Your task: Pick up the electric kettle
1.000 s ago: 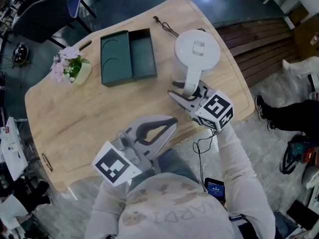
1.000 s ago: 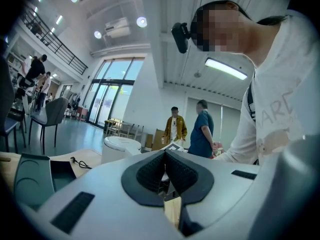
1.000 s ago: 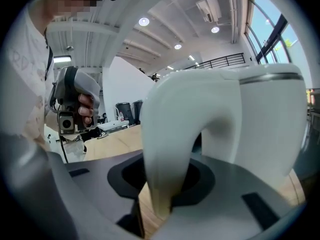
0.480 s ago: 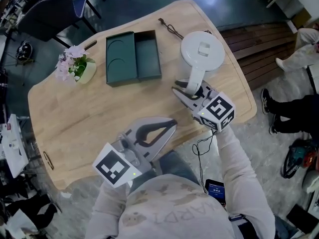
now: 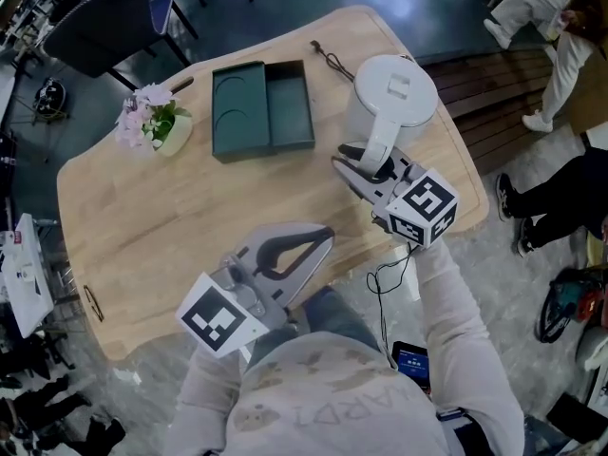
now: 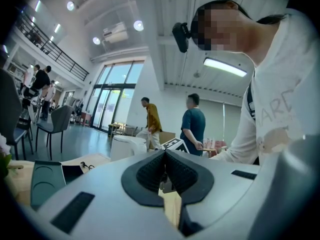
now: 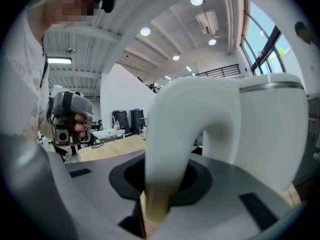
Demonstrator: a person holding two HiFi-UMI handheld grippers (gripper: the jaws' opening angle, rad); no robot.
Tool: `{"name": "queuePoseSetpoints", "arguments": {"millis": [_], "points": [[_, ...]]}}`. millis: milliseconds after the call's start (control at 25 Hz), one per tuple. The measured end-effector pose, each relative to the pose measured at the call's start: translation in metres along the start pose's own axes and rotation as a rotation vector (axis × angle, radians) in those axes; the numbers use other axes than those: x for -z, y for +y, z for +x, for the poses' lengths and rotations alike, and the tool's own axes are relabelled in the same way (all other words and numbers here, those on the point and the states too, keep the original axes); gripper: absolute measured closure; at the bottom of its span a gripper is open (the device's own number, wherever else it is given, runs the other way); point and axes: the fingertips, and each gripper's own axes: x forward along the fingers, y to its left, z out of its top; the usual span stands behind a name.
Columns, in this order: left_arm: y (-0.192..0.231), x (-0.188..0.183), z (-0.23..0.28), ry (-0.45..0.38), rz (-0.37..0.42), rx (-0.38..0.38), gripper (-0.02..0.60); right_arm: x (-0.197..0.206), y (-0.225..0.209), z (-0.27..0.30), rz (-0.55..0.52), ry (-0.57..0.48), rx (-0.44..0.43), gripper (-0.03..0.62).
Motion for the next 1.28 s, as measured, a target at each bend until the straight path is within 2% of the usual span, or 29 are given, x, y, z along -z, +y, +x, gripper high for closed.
{"name": "queuePoseSetpoints", "arguments": {"millis": [200, 520, 840, 1280], "points": [[-0.012, -0.006, -0.017, -0.013, 0.012, 0.008, 0.569, -0.020, 0.026, -0.008, -0.025, -0.011, 0.005, 0.513], [-0.044, -0.010, -0.048, -0.040, 0.043, 0.050, 0.569, -0.047, 0.091, -0.038, -0.054, -0.055, 0.019, 0.513], [-0.091, -0.013, -0.093, -0.067, 0.082, 0.100, 0.569, -0.064, 0.186, -0.077, -0.084, -0.059, 0.040, 0.513], [-0.150, -0.010, -0.146, -0.086, 0.150, 0.163, 0.569, -0.056, 0.300, -0.127, -0.101, -0.062, 0.119, 0.513]]}}
